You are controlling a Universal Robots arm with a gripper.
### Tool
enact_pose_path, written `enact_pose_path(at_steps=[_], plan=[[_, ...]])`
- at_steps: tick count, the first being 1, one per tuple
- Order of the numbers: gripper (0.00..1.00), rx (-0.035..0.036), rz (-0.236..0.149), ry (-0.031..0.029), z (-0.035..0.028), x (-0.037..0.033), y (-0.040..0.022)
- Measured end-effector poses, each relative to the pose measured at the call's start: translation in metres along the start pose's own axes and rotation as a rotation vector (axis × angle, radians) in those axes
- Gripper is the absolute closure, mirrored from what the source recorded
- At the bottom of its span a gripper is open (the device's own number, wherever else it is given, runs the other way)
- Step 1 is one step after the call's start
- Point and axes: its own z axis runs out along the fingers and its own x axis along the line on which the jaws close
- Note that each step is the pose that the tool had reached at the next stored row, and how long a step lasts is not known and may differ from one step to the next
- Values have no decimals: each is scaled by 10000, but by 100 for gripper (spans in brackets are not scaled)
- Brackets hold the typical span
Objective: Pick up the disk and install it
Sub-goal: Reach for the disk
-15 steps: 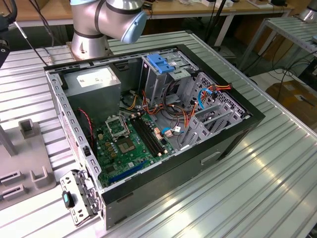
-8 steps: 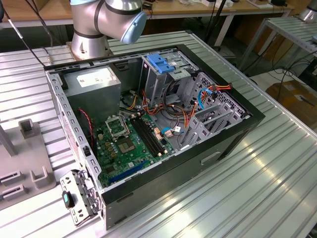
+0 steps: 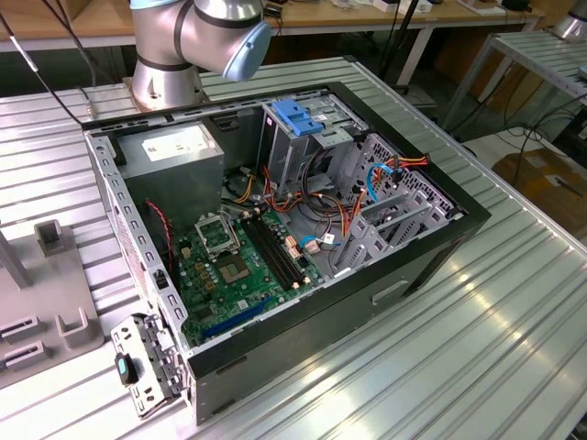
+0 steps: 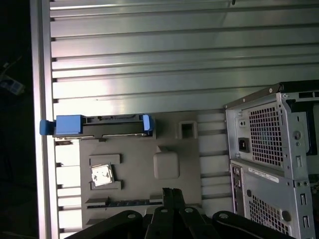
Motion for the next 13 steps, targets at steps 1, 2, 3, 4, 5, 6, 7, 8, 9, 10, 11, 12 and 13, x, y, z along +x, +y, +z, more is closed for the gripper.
enact_pose_path(at_steps=[1,2,3,4,5,6,7,8,9,10,11,12,13], plan=[[89,0,0,0,0,11,-1],[89,0,0,0,-1,21,-1],[89,0,0,0,-1,26,-2],[89,0,-1,1,-1,32,-3],[89,-1,0,0,-1,38,-3],[89,0,0,0,-1,46,-3],[89,-1,-1,0,-1,51,-4],[89,0,-1,1,-2,56,-4],[89,0,0,1,-2,59,-4],[89,0,0,0,-2,63,-5],[89,0,0,0,-2,67,-5],[89,0,0,1,-2,70,-5],[89,0,0,0,-2,73,-5]])
